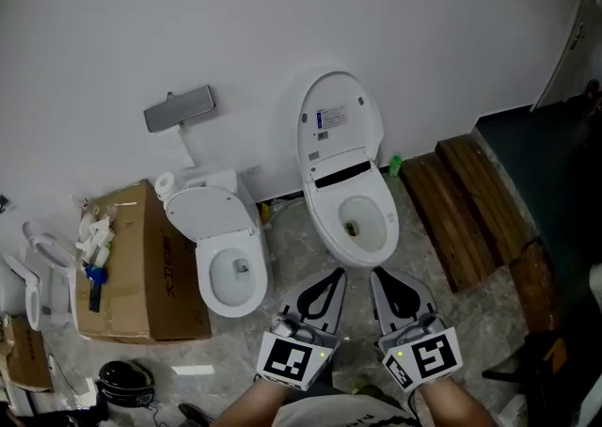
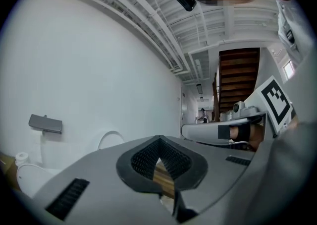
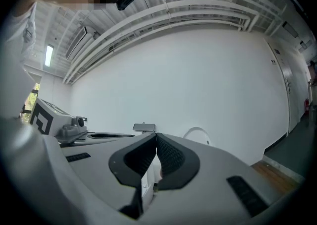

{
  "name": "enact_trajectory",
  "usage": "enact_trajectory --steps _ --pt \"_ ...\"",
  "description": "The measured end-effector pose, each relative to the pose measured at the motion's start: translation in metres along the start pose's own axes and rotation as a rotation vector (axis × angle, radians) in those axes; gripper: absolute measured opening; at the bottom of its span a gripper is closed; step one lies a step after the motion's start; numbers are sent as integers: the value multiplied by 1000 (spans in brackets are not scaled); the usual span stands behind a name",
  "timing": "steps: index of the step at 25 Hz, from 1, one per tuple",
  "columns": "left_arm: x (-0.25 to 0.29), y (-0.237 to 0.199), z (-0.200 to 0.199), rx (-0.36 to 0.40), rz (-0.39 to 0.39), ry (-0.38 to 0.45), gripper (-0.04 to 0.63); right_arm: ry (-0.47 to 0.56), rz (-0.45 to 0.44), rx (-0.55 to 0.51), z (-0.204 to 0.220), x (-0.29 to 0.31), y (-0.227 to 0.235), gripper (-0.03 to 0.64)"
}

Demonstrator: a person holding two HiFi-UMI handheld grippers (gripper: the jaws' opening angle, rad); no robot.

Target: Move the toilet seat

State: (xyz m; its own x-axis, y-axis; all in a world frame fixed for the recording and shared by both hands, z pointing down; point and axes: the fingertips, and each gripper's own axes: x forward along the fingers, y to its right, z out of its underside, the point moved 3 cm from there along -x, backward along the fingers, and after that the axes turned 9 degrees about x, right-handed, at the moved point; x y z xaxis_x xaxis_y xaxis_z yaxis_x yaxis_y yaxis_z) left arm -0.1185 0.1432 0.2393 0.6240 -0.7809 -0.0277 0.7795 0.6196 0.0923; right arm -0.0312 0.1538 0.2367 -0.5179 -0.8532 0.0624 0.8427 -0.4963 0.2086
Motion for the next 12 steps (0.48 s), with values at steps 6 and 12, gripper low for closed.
enact_trajectory --steps 6,12 --pt "41 -43 32 -8 50 5 3 4 56 17 15 54 20 14" --pt "83 -63 67 -52 80 -14 3 -20 128 71 39 80 66 14"
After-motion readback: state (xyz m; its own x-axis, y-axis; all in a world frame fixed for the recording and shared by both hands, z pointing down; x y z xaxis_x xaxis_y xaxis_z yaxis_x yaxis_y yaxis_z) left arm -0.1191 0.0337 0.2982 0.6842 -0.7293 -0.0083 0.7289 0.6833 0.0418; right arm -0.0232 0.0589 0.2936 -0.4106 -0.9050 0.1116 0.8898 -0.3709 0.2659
